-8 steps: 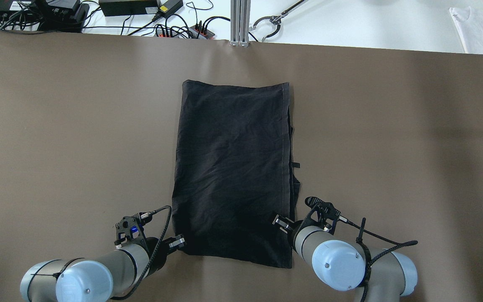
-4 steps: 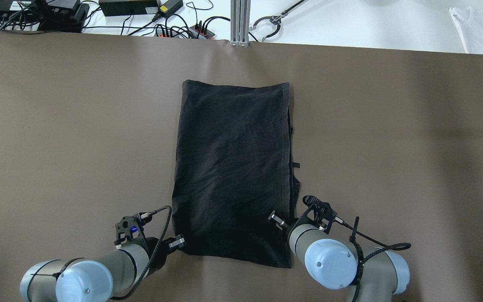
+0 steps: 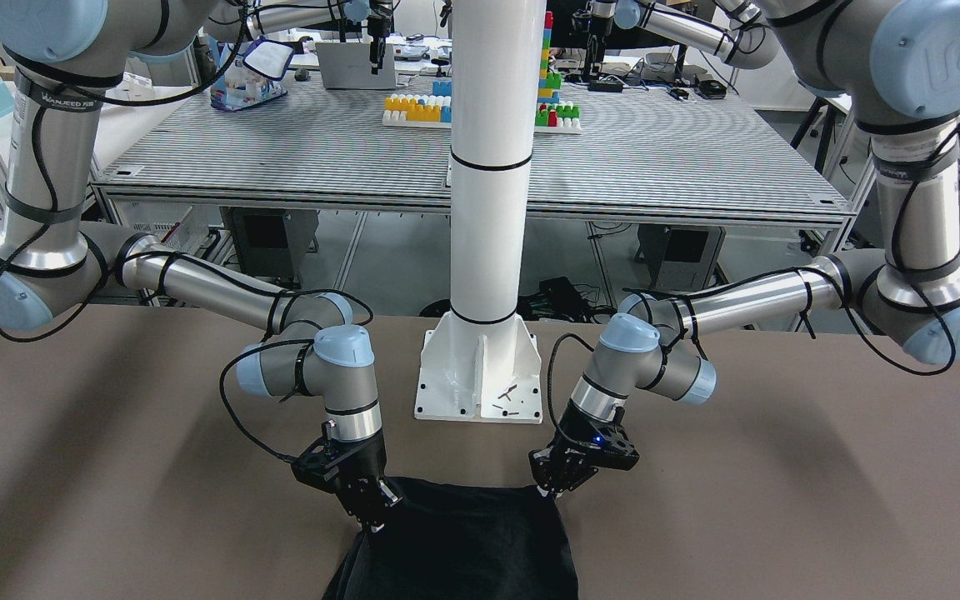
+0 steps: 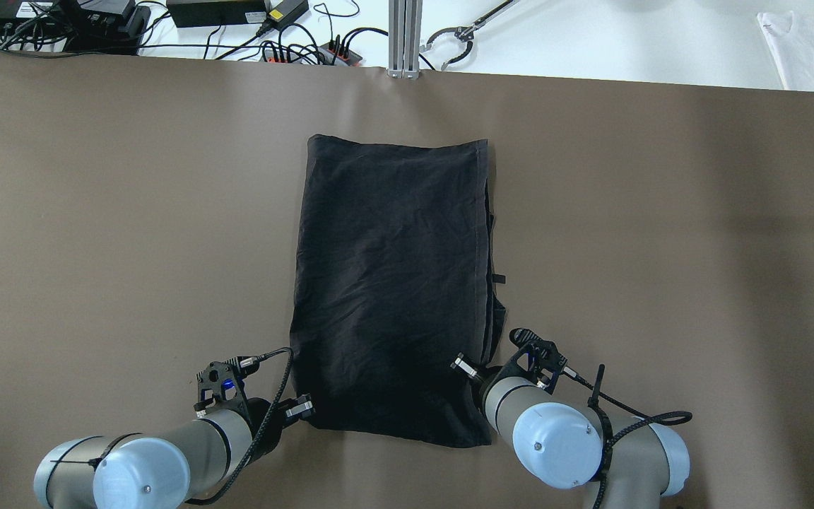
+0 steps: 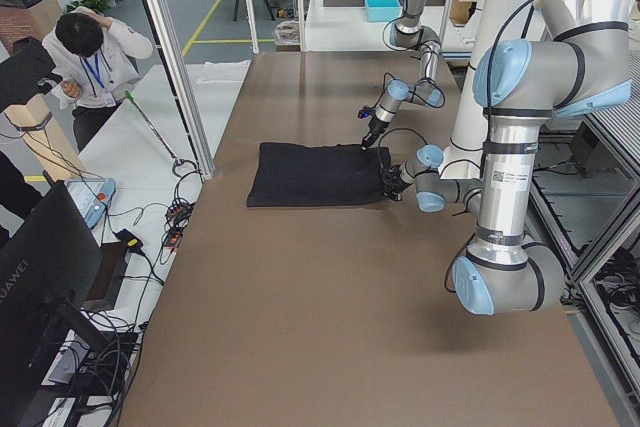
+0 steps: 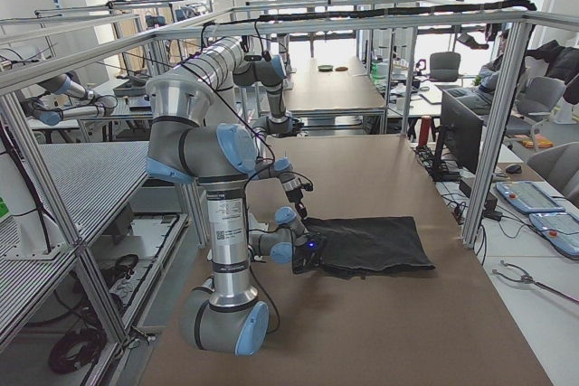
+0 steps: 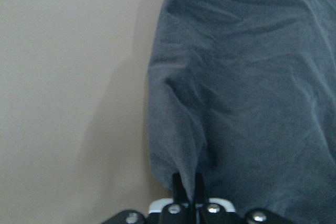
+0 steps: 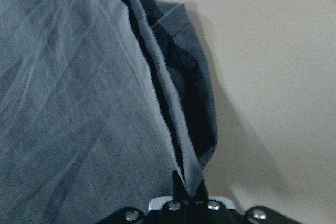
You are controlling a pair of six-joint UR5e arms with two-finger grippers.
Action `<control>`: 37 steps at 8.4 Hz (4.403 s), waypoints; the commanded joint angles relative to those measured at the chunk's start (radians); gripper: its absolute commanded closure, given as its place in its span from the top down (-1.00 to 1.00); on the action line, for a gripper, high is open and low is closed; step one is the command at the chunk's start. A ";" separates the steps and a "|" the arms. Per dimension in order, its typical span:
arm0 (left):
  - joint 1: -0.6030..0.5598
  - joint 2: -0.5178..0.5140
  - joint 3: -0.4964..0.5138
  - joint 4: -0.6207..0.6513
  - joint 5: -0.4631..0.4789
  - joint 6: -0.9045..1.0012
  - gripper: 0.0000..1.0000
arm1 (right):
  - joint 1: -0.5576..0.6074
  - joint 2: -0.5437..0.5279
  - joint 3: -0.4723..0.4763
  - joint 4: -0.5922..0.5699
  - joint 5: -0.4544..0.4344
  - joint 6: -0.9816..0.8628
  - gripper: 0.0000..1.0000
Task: Fold clothes
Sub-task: 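Lift the near edge with both grippers and fold it toward the far edge, then lay the folded edge down on the far side with both grippers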
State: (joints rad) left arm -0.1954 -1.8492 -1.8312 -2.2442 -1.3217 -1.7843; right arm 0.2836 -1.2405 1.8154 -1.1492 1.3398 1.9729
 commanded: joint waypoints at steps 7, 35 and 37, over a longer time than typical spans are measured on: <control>-0.009 0.011 -0.188 0.103 -0.016 0.003 -1.00 | -0.062 -0.094 0.201 -0.015 -0.007 -0.014 -1.00; -0.641 -0.647 0.584 0.291 -0.488 0.467 1.00 | 0.287 0.231 -0.183 -0.012 0.136 -0.157 0.34; -0.641 -0.645 0.584 0.291 -0.488 0.467 1.00 | 0.226 0.233 -0.215 -0.012 0.026 -0.137 0.32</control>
State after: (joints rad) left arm -0.8353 -2.4957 -1.2468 -1.9530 -1.8099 -1.3178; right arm 0.5656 -1.0091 1.6253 -1.1611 1.4554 1.8077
